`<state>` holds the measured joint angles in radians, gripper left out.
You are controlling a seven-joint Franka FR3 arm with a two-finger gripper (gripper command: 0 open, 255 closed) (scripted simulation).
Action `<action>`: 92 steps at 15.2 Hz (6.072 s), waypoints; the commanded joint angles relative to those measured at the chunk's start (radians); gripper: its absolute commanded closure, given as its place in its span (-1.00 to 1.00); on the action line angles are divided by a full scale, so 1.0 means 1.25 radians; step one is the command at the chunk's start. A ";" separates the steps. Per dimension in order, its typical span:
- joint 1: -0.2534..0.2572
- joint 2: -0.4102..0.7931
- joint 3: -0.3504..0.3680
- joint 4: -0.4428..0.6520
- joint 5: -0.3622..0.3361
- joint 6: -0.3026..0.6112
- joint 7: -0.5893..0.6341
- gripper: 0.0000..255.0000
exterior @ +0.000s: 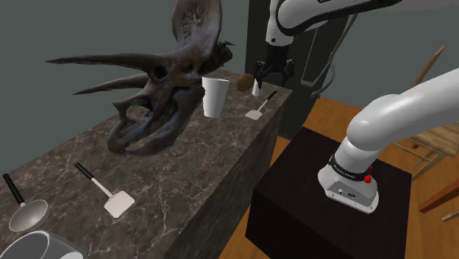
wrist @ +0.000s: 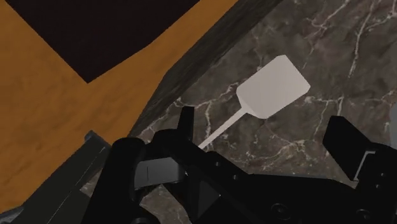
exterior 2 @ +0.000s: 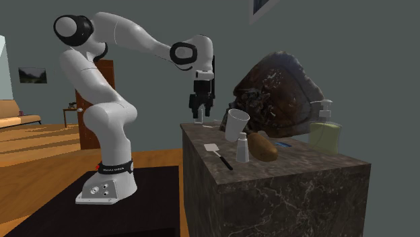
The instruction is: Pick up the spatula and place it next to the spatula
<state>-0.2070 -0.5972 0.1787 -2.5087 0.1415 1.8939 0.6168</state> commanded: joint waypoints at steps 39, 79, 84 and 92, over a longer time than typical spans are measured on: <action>-0.214 0.266 0.112 -0.047 -0.094 0.351 0.546 1.00; -0.035 0.326 0.526 0.226 -0.039 0.138 1.115 1.00; -0.020 0.463 0.617 0.333 -0.148 0.119 1.282 1.00; 0.164 0.743 0.626 0.566 -0.382 0.025 1.547 1.00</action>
<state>-0.0441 0.2820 0.9723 -1.8542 -0.2969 1.9510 2.5127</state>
